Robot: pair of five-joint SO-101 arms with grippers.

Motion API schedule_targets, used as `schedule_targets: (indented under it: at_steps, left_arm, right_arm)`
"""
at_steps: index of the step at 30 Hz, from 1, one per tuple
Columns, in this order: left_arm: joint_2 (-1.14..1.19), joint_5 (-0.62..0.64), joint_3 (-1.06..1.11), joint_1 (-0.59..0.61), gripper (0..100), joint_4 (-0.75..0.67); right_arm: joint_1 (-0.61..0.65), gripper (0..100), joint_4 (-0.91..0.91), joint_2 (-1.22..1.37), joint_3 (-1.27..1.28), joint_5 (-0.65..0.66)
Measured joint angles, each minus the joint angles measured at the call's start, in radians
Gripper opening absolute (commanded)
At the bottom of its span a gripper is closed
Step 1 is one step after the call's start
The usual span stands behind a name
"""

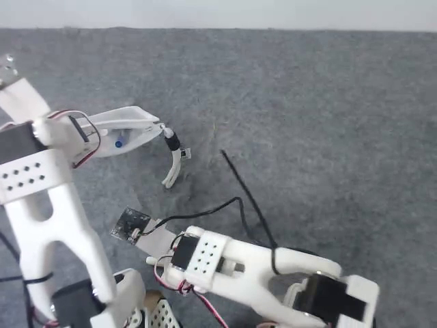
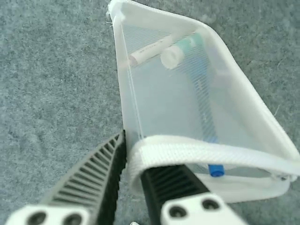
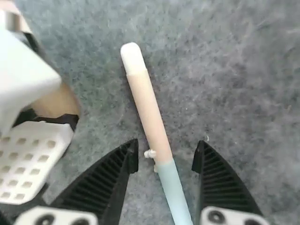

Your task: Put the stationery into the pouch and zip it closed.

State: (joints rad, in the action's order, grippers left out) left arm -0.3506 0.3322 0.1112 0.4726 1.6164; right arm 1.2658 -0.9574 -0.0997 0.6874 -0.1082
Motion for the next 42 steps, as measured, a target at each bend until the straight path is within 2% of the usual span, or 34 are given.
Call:
schedule_targets:
  at_steps: [5,9,13,18,24,31,42]
  left_arm:
    - [0.0,0.0,0.0,0.002,1,0.0]
    - [0.0,0.0,0.0,0.002,1,0.0]
    - [0.0,0.0,0.0,0.002,1,0.0]
    - [0.0,0.0,0.0,0.002,1,0.0]
    - [0.0,0.0,0.0,0.002,1,0.0]
    - [0.0,0.0,0.0,0.002,1,0.0]
    - [0.0,0.0,0.0,0.002,1,0.0]
  right_arm:
    - [0.0,18.0,0.005,0.02,0.0,0.0]
    - [-0.008,8.0,0.011,0.02,0.0,0.0]
    - [-0.017,0.6,0.066,0.02,0.0,0.08]
    - [-0.038,3.1,0.08,0.018,0.0,0.141]
    - [-0.052,13.1,0.083,0.044,-0.006,0.147]
    - [-0.049,9.5,0.078,0.097,-0.035,0.149]
    - [-0.068,8.5,-0.041,0.224,-0.157,0.15]
